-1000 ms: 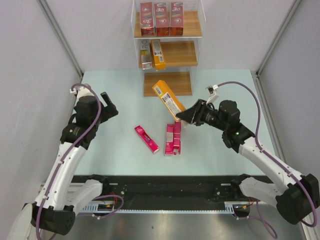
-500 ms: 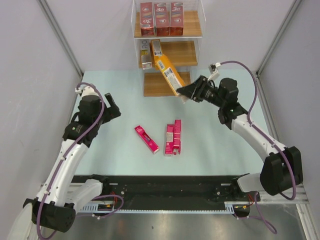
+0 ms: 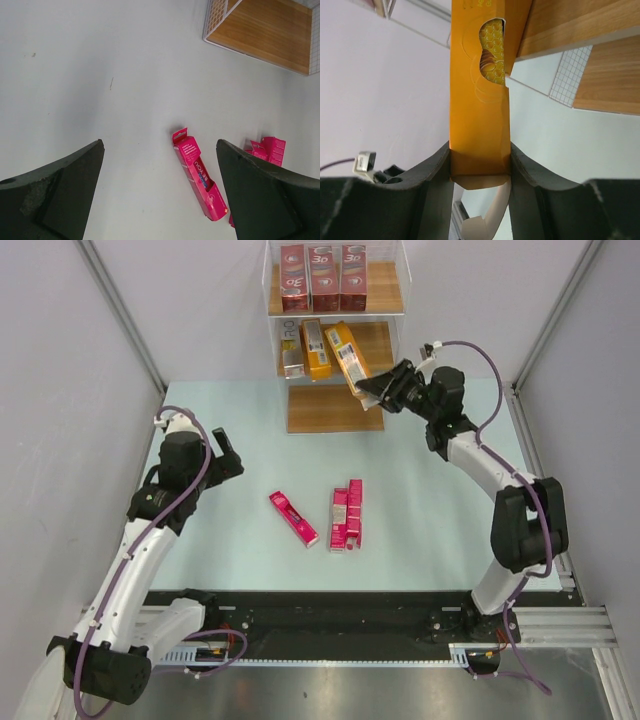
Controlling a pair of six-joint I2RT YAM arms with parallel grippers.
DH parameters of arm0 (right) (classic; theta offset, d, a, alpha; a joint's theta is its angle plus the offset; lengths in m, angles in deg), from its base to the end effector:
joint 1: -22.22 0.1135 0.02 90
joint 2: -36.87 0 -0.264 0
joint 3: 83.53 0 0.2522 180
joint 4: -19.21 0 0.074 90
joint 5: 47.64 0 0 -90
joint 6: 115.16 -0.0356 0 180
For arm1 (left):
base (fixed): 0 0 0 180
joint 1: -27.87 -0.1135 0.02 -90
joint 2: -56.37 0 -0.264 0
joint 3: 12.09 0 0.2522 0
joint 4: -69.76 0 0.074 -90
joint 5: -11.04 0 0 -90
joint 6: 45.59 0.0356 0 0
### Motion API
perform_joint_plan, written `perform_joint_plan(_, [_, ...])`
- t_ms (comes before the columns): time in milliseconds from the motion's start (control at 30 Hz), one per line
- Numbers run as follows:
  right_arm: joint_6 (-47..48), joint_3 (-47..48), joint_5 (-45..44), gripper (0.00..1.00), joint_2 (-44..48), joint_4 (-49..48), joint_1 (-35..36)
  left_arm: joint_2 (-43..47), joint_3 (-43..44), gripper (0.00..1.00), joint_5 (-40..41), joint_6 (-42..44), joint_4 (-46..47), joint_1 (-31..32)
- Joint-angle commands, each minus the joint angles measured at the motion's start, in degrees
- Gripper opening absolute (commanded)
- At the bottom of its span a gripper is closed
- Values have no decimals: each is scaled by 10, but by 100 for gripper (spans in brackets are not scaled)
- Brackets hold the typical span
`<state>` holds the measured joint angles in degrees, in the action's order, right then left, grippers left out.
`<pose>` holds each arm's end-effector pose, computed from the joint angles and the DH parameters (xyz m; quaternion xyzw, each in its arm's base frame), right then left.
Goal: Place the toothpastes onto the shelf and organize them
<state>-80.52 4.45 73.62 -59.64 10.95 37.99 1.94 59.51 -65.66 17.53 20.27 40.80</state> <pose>0.3836 0.1275 0.3379 0.0523 0.7066 0.5505 0.4416 0.1960 -0.0366 0.3446 -0.1611 0.8569 -0.0677 0.4850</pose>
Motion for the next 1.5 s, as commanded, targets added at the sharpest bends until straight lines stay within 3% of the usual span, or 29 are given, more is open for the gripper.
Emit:
perform_joint_plan(0, [-67,66,-47,17,-38,-74,-2,11,-6,100,-7,9,14,3])
perform_joint_plan(100, [-106,97,-66,17,-79,-84,3,13,-8,100,-11,9,13,3])
perform_joint_plan(267, [-107,217,-86,17,-151,-2,23,15,-10,99,-25,9,16,3])
perform_joint_plan(633, [-121,282,-153,23,-213,50,58,21,-5,100,-38,11,9,3])
perform_joint_plan(833, [-121,280,-146,34,-222,56,66,21,-5,100,-39,11,7,3])
perform_joint_plan(967, [-109,279,-147,54,-219,71,73,21,-4,100,-42,10,8,3])
perform_joint_plan(1133, [-91,274,-145,69,-209,91,75,24,-5,100,-44,11,6,3])
perform_joint_plan(1267, [-57,271,-167,80,-192,152,76,28,-7,100,-49,9,7,3])
perform_joint_plan(1467, [79,287,-268,94,-157,297,89,30,-11,100,-59,8,10,3])
